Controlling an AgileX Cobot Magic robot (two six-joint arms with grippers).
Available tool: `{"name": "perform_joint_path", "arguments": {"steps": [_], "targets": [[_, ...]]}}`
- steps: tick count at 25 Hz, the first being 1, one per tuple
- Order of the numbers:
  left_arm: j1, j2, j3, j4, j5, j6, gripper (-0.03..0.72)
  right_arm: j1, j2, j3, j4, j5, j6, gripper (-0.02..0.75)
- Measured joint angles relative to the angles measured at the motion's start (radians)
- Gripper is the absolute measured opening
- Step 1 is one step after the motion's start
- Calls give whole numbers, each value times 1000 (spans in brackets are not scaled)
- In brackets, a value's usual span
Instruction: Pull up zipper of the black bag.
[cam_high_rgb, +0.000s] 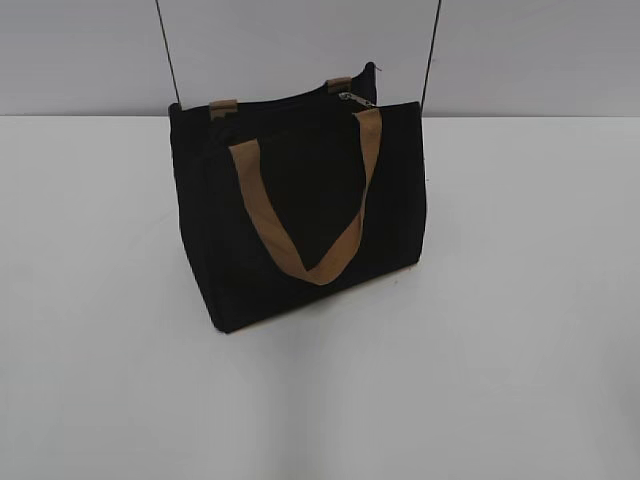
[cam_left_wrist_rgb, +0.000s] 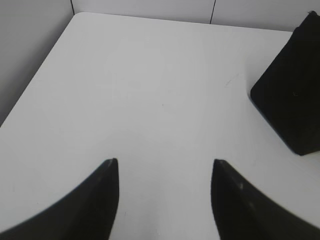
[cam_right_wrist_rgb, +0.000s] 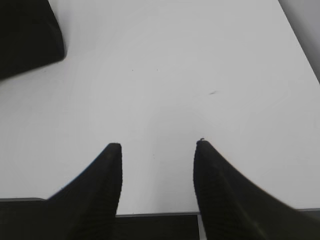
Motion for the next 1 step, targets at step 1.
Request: {"name": "perform_joint_path", "arguments": {"steps": [1], "targets": [[0, 0, 0, 0, 0, 0, 440, 0, 0, 0, 0, 0, 0, 358]]}}
